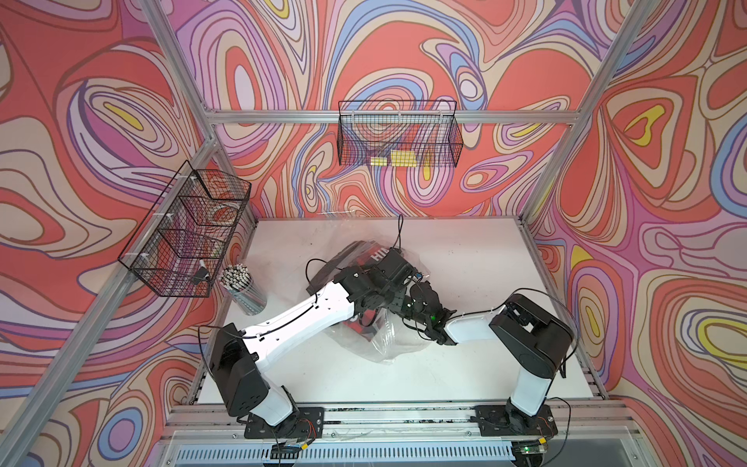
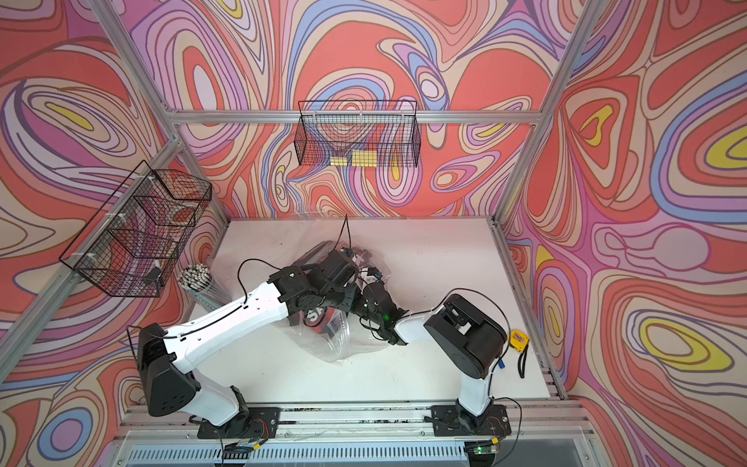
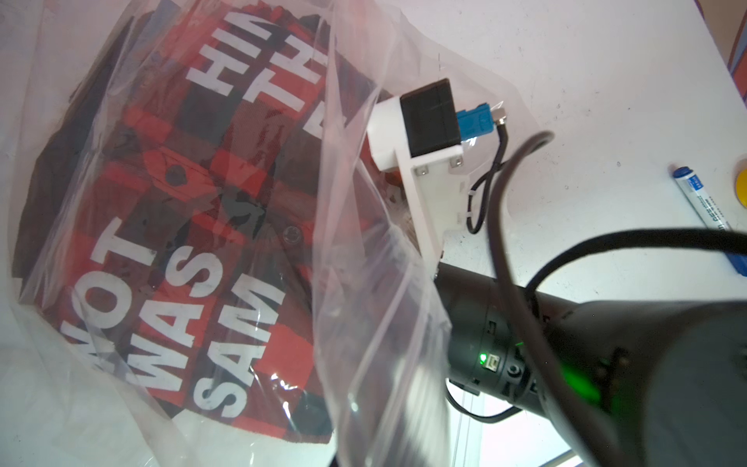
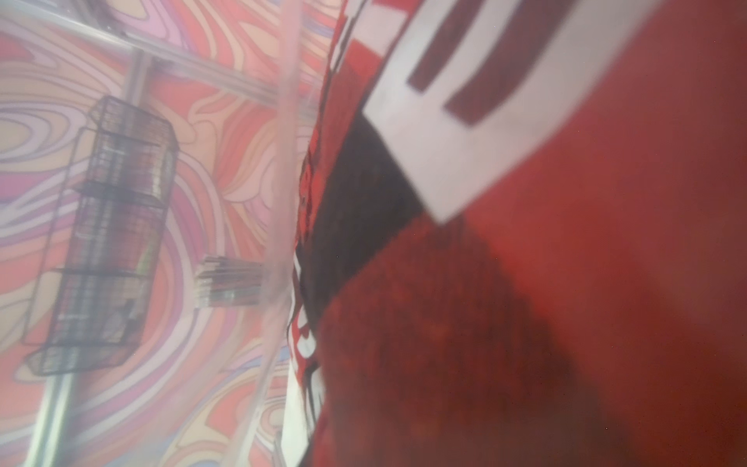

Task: Take the shirt out of the vacuum bag
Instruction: Take out the shirt from the vacuum bag.

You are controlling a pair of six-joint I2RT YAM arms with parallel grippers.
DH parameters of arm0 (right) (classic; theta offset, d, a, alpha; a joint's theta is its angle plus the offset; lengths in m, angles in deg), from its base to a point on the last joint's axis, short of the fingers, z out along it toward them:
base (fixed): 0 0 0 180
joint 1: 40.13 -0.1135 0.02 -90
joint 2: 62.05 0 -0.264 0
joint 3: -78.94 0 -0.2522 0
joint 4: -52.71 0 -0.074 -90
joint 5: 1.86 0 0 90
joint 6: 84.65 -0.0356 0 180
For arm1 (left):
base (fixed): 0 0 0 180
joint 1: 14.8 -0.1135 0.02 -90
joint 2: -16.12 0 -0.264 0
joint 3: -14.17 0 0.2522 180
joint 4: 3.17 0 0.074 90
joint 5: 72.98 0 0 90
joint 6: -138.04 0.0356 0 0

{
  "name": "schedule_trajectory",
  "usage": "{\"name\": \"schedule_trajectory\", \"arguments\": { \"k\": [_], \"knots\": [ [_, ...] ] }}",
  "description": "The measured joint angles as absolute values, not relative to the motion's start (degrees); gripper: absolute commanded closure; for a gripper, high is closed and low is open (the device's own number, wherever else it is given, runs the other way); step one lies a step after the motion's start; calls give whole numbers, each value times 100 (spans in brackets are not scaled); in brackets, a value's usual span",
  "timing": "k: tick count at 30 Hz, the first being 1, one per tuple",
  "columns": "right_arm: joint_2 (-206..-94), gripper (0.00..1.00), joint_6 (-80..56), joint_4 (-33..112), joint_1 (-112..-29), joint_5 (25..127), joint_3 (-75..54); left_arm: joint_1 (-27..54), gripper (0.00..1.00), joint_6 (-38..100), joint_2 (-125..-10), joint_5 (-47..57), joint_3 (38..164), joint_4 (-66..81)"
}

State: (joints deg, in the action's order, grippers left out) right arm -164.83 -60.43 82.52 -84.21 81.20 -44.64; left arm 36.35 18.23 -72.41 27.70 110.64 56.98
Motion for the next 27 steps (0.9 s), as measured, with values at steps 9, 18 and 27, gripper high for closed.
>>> {"name": "schedule_trajectory", "arguments": {
  "k": [9, 18, 27],
  "knots": [
    [-14813, 100, -5682, 6708, -8421, 8090, -4497, 3439, 100, 1797, -7195, 2740, 11043, 5587],
    [-13412, 100, -5529, 5303, -8421, 8101, -4880, 3179, 100, 1793, -7285, 2600, 11043, 5547],
    [-11591, 100, -5427, 3380, -8436, 8437, -4816, 3023, 100, 1850, -7366, 2576, 11043, 5506]
  ]
}}
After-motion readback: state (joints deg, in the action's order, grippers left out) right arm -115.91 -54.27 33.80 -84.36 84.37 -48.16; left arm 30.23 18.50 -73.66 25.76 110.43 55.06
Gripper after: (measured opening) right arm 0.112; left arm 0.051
